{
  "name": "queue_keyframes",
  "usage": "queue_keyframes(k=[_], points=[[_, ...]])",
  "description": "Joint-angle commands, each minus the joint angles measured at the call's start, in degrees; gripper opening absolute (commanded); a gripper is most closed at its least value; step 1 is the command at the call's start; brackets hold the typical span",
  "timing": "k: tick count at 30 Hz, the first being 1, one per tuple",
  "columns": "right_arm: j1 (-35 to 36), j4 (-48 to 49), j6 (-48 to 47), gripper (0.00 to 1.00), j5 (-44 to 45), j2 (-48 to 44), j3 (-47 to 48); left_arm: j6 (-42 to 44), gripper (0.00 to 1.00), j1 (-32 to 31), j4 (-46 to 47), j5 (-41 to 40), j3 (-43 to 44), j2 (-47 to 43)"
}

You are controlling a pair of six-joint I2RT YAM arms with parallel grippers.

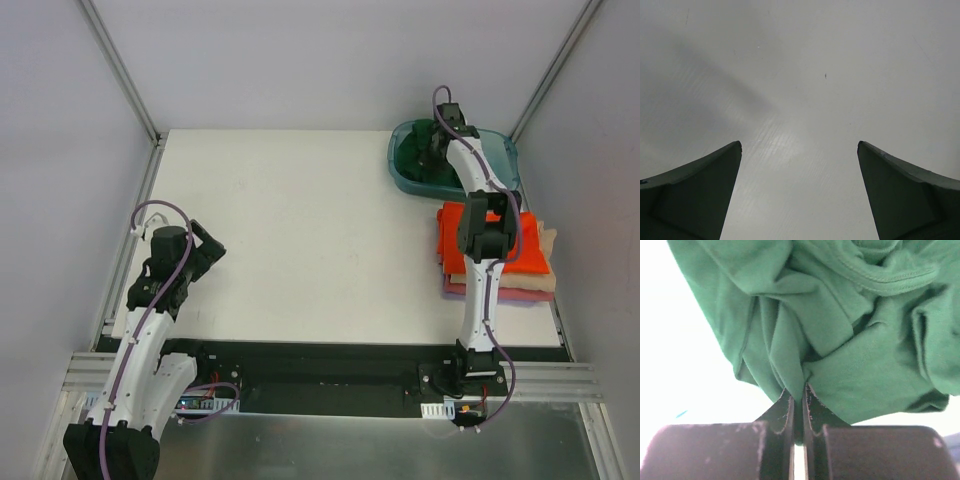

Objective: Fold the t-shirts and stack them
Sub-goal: Grab crumpled tshirt from bin with the right arm, then move the tshirt to the center of the board

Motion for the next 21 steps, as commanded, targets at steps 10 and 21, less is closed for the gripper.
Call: queue_keyframes(k=[10, 21], points=[[12.70, -0.26, -9.49, 0.01, 0.75, -35.39, 1.95, 0.34, 0.99, 0.48, 2.31, 12.26, -0.27, -4.38], [33.53, 4.04, -11.25, 0.01, -10.06, -42.00, 8.19, -1.59, 0.99, 0.39, 1.96, 15.43, -2.20, -10.53]])
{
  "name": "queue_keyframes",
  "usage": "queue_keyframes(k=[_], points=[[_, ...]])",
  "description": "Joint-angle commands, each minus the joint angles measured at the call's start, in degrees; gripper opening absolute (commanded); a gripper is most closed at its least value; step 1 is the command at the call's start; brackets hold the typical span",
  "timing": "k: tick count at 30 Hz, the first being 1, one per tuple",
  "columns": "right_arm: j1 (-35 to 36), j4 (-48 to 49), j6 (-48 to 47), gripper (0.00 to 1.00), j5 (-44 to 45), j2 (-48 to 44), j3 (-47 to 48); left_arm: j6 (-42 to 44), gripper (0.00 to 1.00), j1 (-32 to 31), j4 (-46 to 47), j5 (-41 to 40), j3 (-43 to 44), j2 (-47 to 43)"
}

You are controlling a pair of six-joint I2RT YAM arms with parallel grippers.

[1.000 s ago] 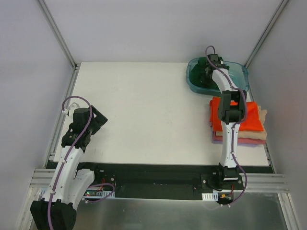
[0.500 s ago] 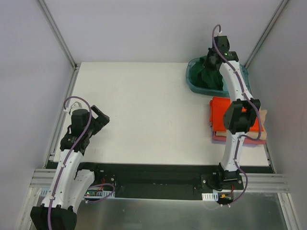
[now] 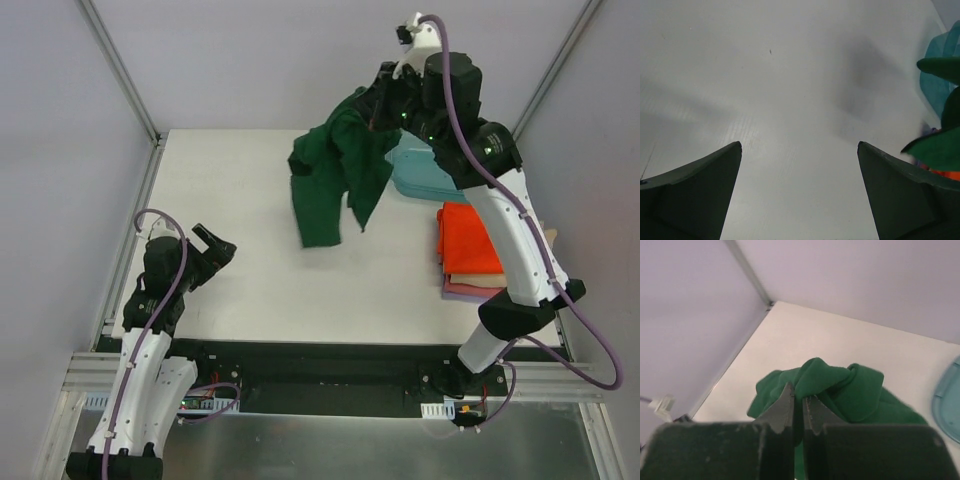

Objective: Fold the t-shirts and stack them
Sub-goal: Move the tshirt to the center of the board

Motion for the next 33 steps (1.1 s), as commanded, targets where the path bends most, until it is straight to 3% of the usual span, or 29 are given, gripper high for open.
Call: queue_keyframes(k=[1, 5, 11, 12, 13, 14, 16, 18, 23, 27, 30, 33], points=[[7.29, 5.12, -2.51, 0.01, -2.34, -0.25, 2.90, -1.22, 0.99, 0.48, 0.74, 2.74, -0.50, -3.10], [11.34, 7.05, -1.20, 0.01, 4.14, -1.30, -0.77, -1.48, 0.99, 0.39, -1.63, 0.12, -0.50, -6.79], [11.52, 17.41, 8.20, 0.01, 17.68, -9.91, -35.10, -4.03, 0.99, 0.39, -6.38, -8.77, -0.76, -11.37], [11.44, 18.39, 8.65, 0.05, 19.00, -10.01, -39.25, -4.12, 0.99, 0.39, -6.47, -8.78, -0.94, -11.63], [10.91, 18.14, 9.52, 0.11, 20.50, -9.66, -41.55, -4.12, 0.99, 0.39, -6.73, -8.60, -1.20, -11.38], [10.13, 17.09, 10.40, 0.27, 20.86, -8.79, -43.05, -4.38, 0.99, 0.39, -6.82, -8.25, -1.37, -11.11], [8.54, 12.97, 11.72, 0.72, 19.90, -6.77, -43.07, -4.30, 0.99, 0.39, -7.00, -5.98, -1.81, -9.36], [7.92, 9.01, 11.47, 0.94, 20.42, -5.79, -42.02, -4.21, 0.99, 0.39, -6.82, -2.56, -2.16, -7.17], [7.92, 5.65, 8.92, 0.96, 24.28, -9.47, -46.13, -2.64, 0.99, 0.39, -5.16, 7.11, -3.31, -0.49], [8.01, 8.89, 10.05, 0.96, 26.13, -19.21, -59.82, 0.01, 0.99, 0.31, -1.73, 20.30, -5.59, 4.18], [8.09, 11.18, 14.43, 0.96, 25.96, -27.82, -70.80, -2.27, 0.99, -3.37, 1.25, 21.02, -9.80, 3.92], [8.27, 19.94, 19.98, 0.96, 23.86, -38.10, -84.51, -6.30, 0.99, -11.88, 5.38, 14.80, -12.44, 3.04]])
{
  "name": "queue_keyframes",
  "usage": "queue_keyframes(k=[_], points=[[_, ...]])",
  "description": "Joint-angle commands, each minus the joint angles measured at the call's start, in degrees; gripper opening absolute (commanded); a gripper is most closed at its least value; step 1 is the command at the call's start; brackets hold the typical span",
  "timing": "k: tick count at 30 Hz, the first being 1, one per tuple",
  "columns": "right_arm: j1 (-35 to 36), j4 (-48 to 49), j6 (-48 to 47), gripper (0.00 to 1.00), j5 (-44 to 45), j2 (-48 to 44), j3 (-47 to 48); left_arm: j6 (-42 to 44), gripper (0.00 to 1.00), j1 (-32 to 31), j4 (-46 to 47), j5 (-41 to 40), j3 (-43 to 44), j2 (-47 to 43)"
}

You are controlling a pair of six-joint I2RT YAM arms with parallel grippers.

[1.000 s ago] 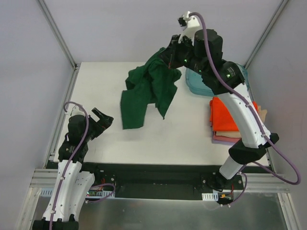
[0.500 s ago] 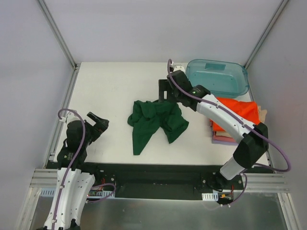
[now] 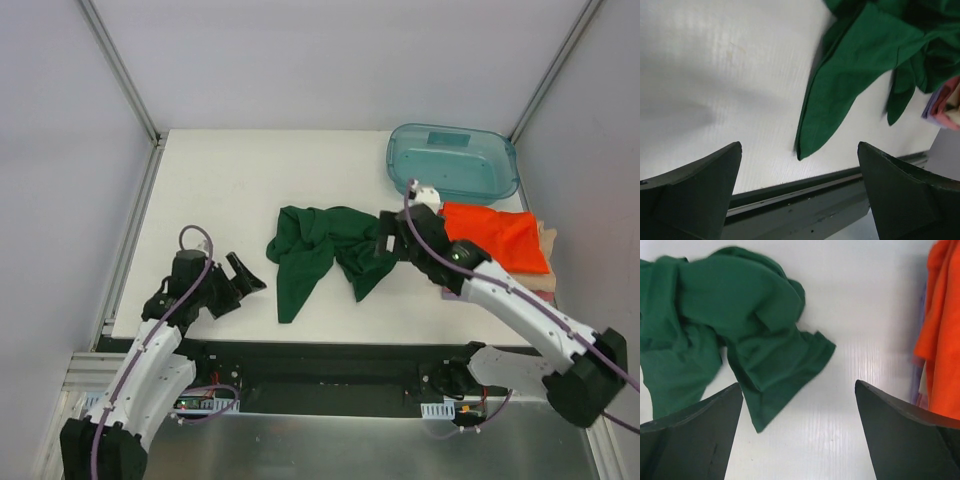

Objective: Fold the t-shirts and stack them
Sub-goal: Move the tshirt to the center of the board, then flatten out the tshirt

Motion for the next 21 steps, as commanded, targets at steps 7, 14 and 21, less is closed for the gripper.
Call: queue_keyframes(k=[7, 14, 21], points=[[0.25, 13.77, 12.01, 0.96, -4.73, -20.88, -23.13, -6.48, 0.92, -18.78, 11.23, -6.86, -0.80, 11.12], [0.25, 12.70, 12.37, 0.96, -7.64, -15.79, -22.07, -9.03, 0.68, -28.71, 12.29, -13.28, 4.65, 26.52], [0.25, 13.58, 12.72, 0.96, -8.52, -14.64, -22.34, -12.28, 0.50, -34.34, 10.37, -20.83, 7.29, 31.80]])
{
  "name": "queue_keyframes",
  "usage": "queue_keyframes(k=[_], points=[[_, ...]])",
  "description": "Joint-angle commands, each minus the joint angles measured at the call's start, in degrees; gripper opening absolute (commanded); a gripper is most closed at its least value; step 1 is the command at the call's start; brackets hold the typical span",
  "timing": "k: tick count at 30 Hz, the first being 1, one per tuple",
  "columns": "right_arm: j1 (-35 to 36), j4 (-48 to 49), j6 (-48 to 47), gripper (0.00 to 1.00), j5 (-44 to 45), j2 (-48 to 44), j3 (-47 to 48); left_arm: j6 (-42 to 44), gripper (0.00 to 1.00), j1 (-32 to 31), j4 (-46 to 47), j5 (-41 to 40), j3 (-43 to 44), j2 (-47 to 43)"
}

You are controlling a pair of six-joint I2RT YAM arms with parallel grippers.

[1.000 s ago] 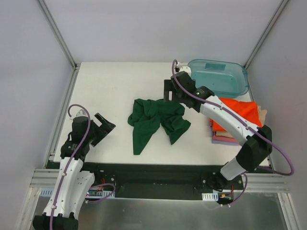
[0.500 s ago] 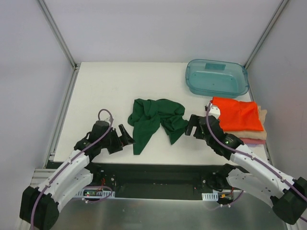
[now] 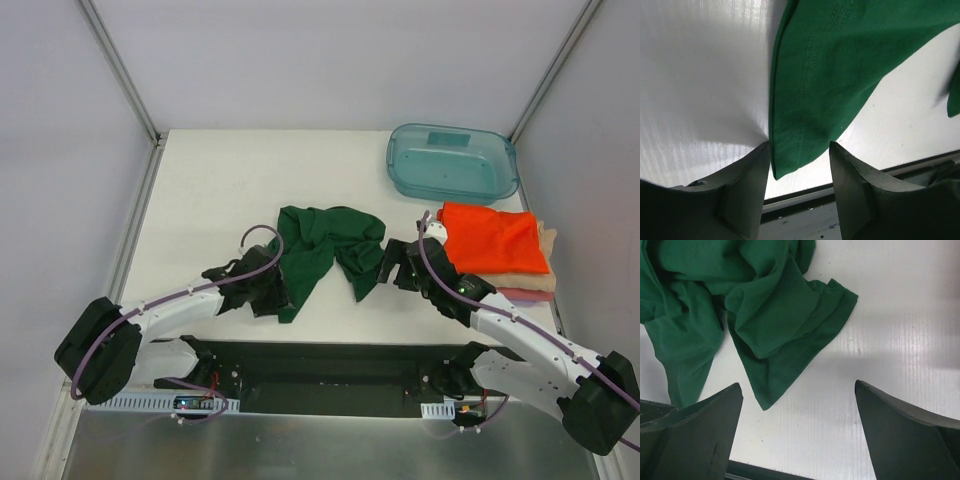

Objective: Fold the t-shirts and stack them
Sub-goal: Flatten out the tshirt

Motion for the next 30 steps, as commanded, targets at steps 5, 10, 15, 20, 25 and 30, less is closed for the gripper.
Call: queue_keyframes(k=[5, 10, 15, 20, 25, 30], points=[[0.23, 2.50, 1.00, 0.96, -0.45, -0.32, 1.38, -3.92, 0.47, -6.05, -6.33, -12.83, 4.00, 3.52], [0.23, 2.32, 0.74, 0.96, -0.80, 0.03, 1.20, -5.24, 0.43, -8.87, -9.51, -15.82, 6.02, 7.57], [0.23, 1.80, 0.39, 0.96, -1.07, 0.82, 1.37, -5.24, 0.36, -11.95, -10.03, -16.79, 8.39, 11.61], [0.49, 1.27, -1.89, 0.96, -3.61, 2.13, 2.08, -5.33, 0.13, -12.21, -11.35, -17.93, 9.89, 14.43], [4.96, 0.30, -7.16, 0.97, -4.84, 6.96, 5.41, -5.24, 0.00, -12.21, -13.02, -21.53, 10.25, 11.72], [10.94, 0.65, -10.33, 0.98, -3.88, 17.32, 11.12, -5.24, 0.00, -12.13, -14.08, -25.75, 9.37, 4.08]])
